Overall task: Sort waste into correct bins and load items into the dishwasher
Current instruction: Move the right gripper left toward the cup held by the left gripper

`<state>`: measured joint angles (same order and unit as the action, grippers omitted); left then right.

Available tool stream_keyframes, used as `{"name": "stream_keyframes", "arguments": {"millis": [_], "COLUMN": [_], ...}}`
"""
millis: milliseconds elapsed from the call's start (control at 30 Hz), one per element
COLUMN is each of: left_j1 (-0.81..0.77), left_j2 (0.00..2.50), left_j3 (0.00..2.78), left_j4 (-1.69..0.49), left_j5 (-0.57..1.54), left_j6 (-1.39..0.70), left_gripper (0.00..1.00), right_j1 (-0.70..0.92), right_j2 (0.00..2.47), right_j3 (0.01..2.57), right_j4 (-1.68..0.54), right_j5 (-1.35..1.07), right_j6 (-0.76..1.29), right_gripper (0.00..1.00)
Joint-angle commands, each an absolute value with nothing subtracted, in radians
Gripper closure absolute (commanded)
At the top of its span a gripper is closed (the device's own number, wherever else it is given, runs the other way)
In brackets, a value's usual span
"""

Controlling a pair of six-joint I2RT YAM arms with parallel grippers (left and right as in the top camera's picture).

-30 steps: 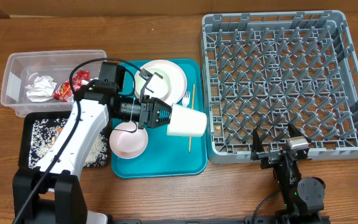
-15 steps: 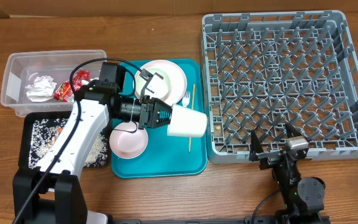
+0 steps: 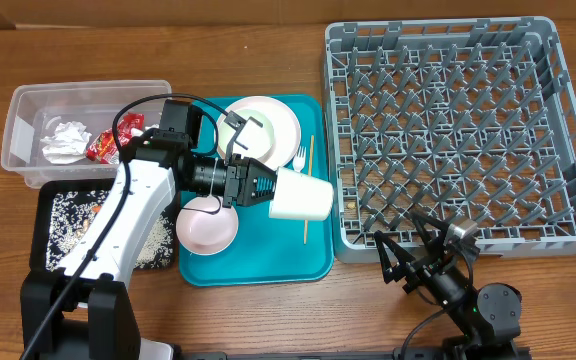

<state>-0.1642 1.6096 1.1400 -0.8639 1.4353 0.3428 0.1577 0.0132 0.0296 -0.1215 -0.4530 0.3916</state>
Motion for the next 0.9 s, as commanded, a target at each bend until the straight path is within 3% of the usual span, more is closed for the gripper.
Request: {"name": "stream_keyframes", "arguments": {"millis": [0,200,667,867], "left_j1": [-0.163,-0.163,-0.163,-0.163], "left_j2": [1.584,1.584,1.584,1.584], "left_j3": [1.16,1.16,1.16,1.16], "left_j4": [-0.862,-0.852,-0.833,-0.834], "left_j5": [1.44,1.441,1.44,1.44], "left_j6": [0.314,0.309,0.253,0.253], "left_gripper": [0.96,0.96,0.96,0.96], "right_j1": [0.162,0.162,0.162,0.162], "right_j2": [0.007,0.088,0.704,0.819], "right_j3": [0.13,0.328,0.852,0.903], "right_j4": [-0.131,-0.295,-0.697,-0.671], "right_j5": [-0.548,-0.548,-0.712,-0.712], "right_j6": [0.469,0.468,0.439,0.439], "right_gripper": [0.0,0.0,0.0,0.0]}}
